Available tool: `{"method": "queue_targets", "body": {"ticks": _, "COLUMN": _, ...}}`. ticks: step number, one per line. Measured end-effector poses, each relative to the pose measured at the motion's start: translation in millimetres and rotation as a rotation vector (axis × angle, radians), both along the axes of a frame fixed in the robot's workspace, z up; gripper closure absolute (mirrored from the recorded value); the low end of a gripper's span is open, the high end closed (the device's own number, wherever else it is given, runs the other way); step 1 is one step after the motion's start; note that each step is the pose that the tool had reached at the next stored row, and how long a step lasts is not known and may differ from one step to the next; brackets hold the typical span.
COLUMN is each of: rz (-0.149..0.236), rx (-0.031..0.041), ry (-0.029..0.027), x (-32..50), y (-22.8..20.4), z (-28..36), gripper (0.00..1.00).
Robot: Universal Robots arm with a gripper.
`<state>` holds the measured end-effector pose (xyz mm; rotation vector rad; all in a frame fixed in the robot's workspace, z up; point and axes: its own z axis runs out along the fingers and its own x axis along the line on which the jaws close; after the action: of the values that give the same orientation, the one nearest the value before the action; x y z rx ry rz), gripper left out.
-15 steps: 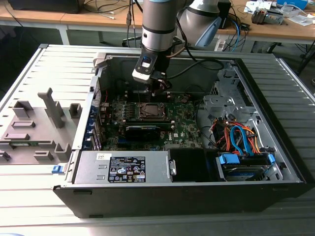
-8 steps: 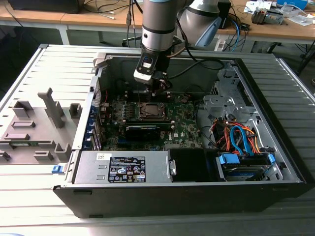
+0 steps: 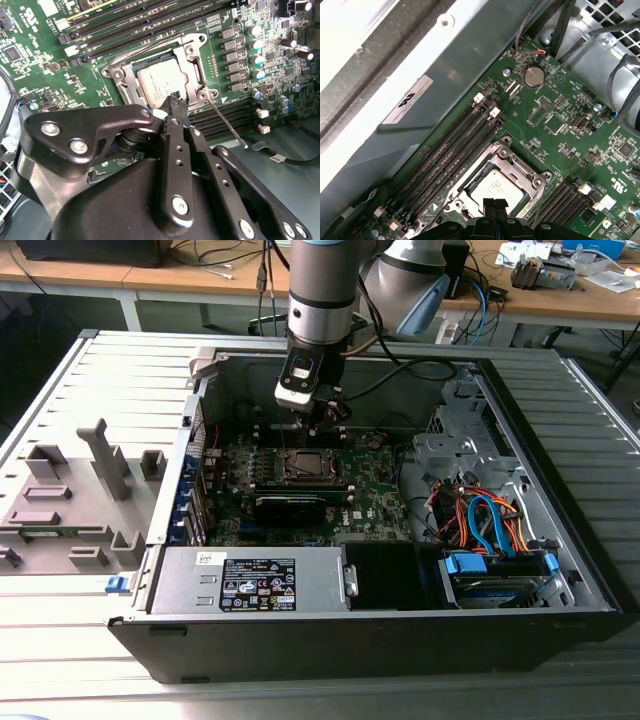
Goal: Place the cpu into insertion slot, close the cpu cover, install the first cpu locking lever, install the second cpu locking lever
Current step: 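Install the first cpu locking lever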
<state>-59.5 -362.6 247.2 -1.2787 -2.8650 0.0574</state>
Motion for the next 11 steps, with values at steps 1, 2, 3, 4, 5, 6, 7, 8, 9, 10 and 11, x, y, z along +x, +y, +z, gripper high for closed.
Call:
{"method": "queue_targets", "body": {"ticks": 1, "rz": 0.007, "rx": 0.0, "ry": 0.0, "x": 0.0, "y": 0.0, "z": 0.0, "gripper": 0.89}}
{"method": "queue_targets", "body": {"ticks": 2, "rz": 0.015, "rx": 0.0, "ry": 0.0, "x": 0.0, "y": 0.0, "z": 0.0, "gripper": 0.89}}
{"method": "queue_targets", "body": {"ticks": 3, "rz": 0.021, "rx": 0.0, "ry": 0.0, "x": 0.0, "y": 0.0, "z": 0.0, "gripper": 0.89}}
{"method": "queue_targets", "body": {"ticks": 4, "rz": 0.026, "rx": 0.0, "ry": 0.0, "x": 0.0, "y": 0.0, "z": 0.0, "gripper": 0.89}}
{"method": "queue_targets", "body": {"ticks": 5, "rz": 0.029, "rx": -0.0001, "ry": 0.0, "x": 0.0, "y": 0.0, "z": 0.0, "gripper": 0.89}}
{"method": "queue_targets", "body": {"ticks": 6, "rz": 0.034, "rx": 0.0, "ry": -0.0001, "x": 0.0, "y": 0.0, "z": 0.0, "gripper": 0.89}}
{"method": "queue_targets", "body": {"ticks": 7, "rz": 0.038, "rx": 0.0, "ry": 0.0, "x": 0.0, "y": 0.0, "z": 0.0, "gripper": 0.89}}
{"method": "queue_targets", "body": {"ticks": 8, "rz": 0.043, "rx": 0.0, "ry": 0.0, "x": 0.0, "y": 0.0, "z": 0.0, "gripper": 0.89}}
{"method": "queue_targets", "body": {"ticks": 9, "rz": 0.046, "rx": 0.0, "ry": 0.0, "x": 0.0, "y": 0.0, "z": 0.0, "gripper": 0.89}}
{"method": "queue_targets", "body": {"ticks": 10, "rz": 0.051, "rx": 0.0, "ry": 0.0, "x": 0.0, "y": 0.0, "z": 0.0, "gripper": 0.89}}
{"method": "queue_targets", "body": {"ticks": 11, "rz": 0.055, "rx": 0.0, "ry": 0.0, "x": 0.0, "y": 0.0, "z": 0.0, "gripper": 0.89}}
